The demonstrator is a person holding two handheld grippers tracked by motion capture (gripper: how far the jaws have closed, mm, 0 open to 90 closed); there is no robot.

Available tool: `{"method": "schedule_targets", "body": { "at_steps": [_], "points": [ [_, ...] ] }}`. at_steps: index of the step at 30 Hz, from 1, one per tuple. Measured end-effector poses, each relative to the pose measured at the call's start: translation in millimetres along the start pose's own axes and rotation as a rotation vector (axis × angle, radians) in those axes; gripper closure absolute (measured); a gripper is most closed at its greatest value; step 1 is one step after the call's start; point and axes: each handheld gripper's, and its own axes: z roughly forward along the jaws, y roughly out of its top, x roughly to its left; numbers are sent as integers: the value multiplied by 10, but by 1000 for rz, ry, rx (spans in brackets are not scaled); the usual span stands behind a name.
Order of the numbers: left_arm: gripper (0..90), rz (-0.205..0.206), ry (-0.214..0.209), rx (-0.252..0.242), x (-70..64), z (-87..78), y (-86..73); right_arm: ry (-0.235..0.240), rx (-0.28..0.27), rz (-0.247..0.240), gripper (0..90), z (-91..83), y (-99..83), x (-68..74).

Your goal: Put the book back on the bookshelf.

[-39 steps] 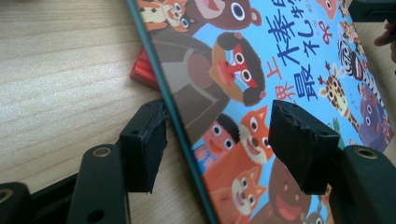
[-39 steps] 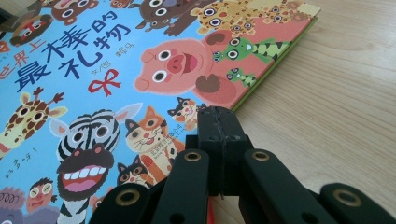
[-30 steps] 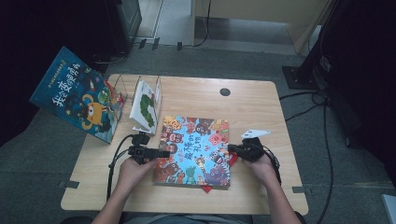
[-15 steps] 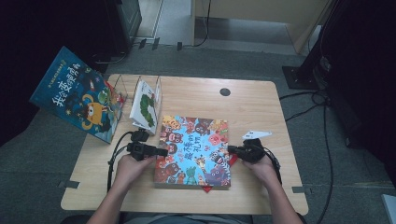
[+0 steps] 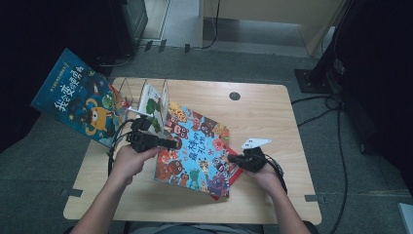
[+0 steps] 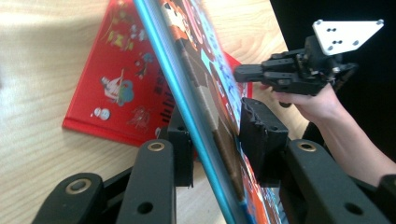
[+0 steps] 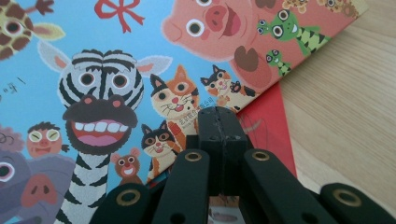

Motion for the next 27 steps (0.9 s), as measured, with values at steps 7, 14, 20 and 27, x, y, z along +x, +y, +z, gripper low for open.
{"method": "schedule_targets", "body": {
  "at_steps": [7, 14, 20, 27],
  "points": [
    [699, -6, 12, 66, -85, 33, 175, 0, -6, -21, 900, 69, 35, 57],
    [742, -1, 27, 104, -199, -19, 329, -15, -11, -58, 900, 134, 66, 123],
    [765, -23, 37, 146, -194, -68, 459, -12, -25, -84, 814, 170, 76, 131],
    [800, -41, 34, 174, -199, -122, 561, -13, -2, -102, 770, 165, 106, 133]
  ]
}}
